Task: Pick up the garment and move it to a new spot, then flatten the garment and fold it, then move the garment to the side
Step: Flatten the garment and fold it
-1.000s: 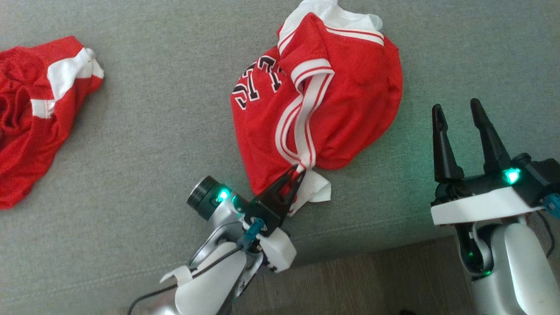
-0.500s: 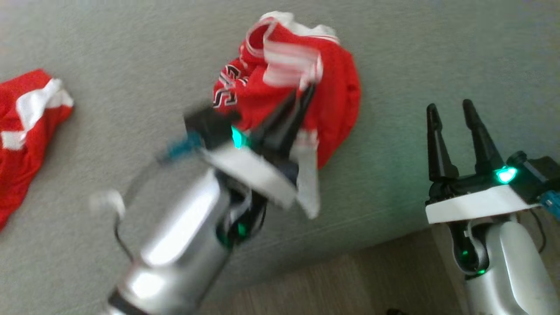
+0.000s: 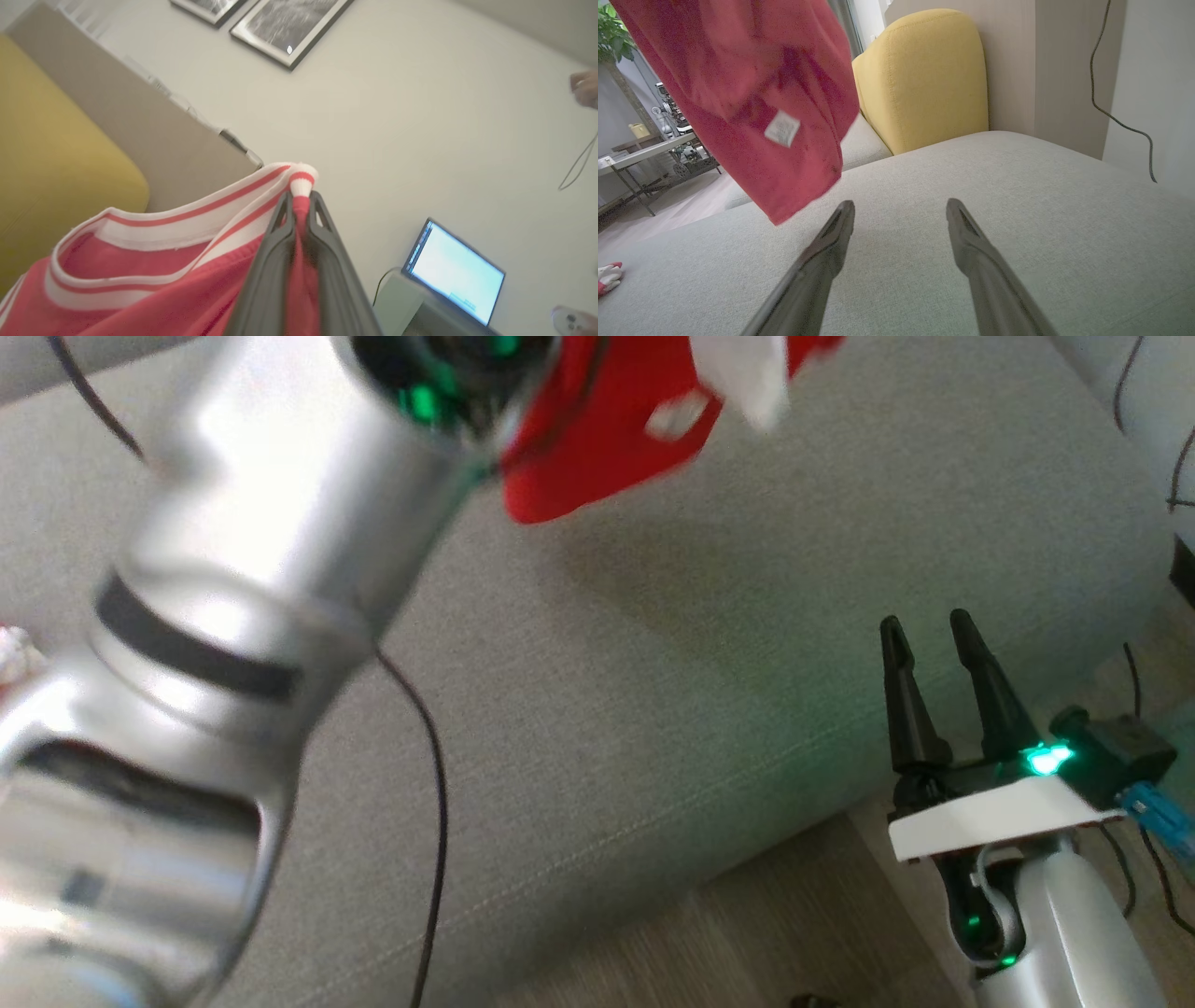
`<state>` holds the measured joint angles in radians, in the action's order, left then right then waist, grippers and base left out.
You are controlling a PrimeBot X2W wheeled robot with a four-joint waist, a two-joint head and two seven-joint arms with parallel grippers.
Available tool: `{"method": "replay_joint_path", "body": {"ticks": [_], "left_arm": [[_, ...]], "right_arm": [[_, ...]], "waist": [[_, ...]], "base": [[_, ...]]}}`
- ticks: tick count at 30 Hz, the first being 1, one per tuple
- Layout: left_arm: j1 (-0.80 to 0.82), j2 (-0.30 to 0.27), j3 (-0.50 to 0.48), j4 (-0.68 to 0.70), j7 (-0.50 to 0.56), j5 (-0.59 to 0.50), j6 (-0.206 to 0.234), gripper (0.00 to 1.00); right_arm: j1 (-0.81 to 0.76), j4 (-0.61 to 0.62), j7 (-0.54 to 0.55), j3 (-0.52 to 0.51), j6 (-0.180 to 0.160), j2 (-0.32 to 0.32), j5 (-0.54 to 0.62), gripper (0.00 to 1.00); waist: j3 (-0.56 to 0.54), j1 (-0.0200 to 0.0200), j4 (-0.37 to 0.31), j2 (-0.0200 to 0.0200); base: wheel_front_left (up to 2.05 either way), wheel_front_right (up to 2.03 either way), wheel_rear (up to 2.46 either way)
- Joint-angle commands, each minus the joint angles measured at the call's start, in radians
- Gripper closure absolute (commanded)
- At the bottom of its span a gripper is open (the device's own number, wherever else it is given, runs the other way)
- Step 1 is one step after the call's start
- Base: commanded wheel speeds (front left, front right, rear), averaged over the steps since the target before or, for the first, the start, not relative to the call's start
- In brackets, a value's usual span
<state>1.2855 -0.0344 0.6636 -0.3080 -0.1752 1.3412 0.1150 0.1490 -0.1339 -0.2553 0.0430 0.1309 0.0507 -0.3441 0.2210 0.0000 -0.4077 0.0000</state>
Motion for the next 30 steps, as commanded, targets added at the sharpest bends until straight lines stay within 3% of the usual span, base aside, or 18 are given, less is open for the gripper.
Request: {"method": "replay_joint_path", "body": {"ticks": [1, 4, 7, 10, 13, 19, 24, 27, 29, 30], "left_arm": [[0.109, -0.016, -0.046, 0.000, -0.042, 0.043, 0.018, 1.00], [0.162, -0.016, -0.091, -0.098, -0.081, 0.087, 0.066, 1.00], [0.107, -0.016, -0.187, -0.195, -0.086, 0.055, 0.102, 1.00], [-0.044, -0.024, -0.240, -0.283, -0.086, 0.027, 0.115, 1.00], [-0.288, -0.088, -0.275, -0.377, -0.086, 0.043, 0.119, 1.00], [-0.467, -0.167, -0.359, -0.422, -0.086, 0.058, 0.080, 1.00], [-0.537, -0.201, -0.442, -0.404, -0.086, 0.034, 0.020, 1.00], [-0.559, -0.214, -0.444, -0.379, -0.086, -0.013, -0.023, 0.98], [-0.572, -0.230, -0.430, -0.363, -0.086, -0.069, -0.047, 0.00], [-0.579, -0.238, -0.430, -0.350, -0.086, -0.105, -0.054, 0.00]], "right_arm": [[0.005, 0.029, -0.006, 0.022, 0.000, -0.001, 0.000, 0.00], [0.001, 0.032, -0.006, 0.017, 0.000, -0.001, 0.000, 0.00], [-0.003, 0.039, -0.006, 0.012, 0.000, -0.001, 0.000, 0.00], [-0.006, 0.042, -0.006, 0.009, 0.000, -0.001, 0.001, 0.00], [-0.012, 0.048, -0.006, -0.001, 0.000, -0.001, 0.003, 0.00], [-0.004, 0.043, -0.006, -0.003, 0.000, -0.001, 0.016, 0.00], [0.005, 0.034, -0.006, -0.001, 0.000, -0.001, 0.026, 0.00], [0.009, 0.024, -0.006, 0.010, 0.000, -0.001, 0.031, 0.00], [0.013, 0.013, -0.006, 0.021, 0.000, -0.001, 0.034, 0.00], [0.016, 0.009, -0.006, 0.027, 0.000, -0.001, 0.034, 0.00]], "waist": [[-0.021, 0.0000, -0.005, 0.0000], [-0.038, 0.0000, 0.005, 0.0000], [-0.044, 0.0000, 0.024, 0.0000], [-0.047, 0.0000, 0.037, 0.0000], [-0.037, 0.0000, 0.059, 0.0000], [-0.011, 0.0000, 0.086, 0.0000], [0.007, 0.0000, 0.114, 0.0000], [0.015, 0.0000, 0.130, 0.0000], [0.017, 0.0000, 0.137, 0.0000], [0.020, 0.0000, 0.141, 0.0000]], "base": [[0.00, 0.00, 0.00], [0.00, 0.00, 0.00], [0.00, 0.00, 0.00], [0.00, 0.00, 0.00], [0.00, 0.00, 0.00], [0.00, 0.00, 0.00], [0.00, 0.00, 0.00], [0.00, 0.00, 0.00], [0.00, 0.00, 0.00], [0.00, 0.00, 0.00]]}}
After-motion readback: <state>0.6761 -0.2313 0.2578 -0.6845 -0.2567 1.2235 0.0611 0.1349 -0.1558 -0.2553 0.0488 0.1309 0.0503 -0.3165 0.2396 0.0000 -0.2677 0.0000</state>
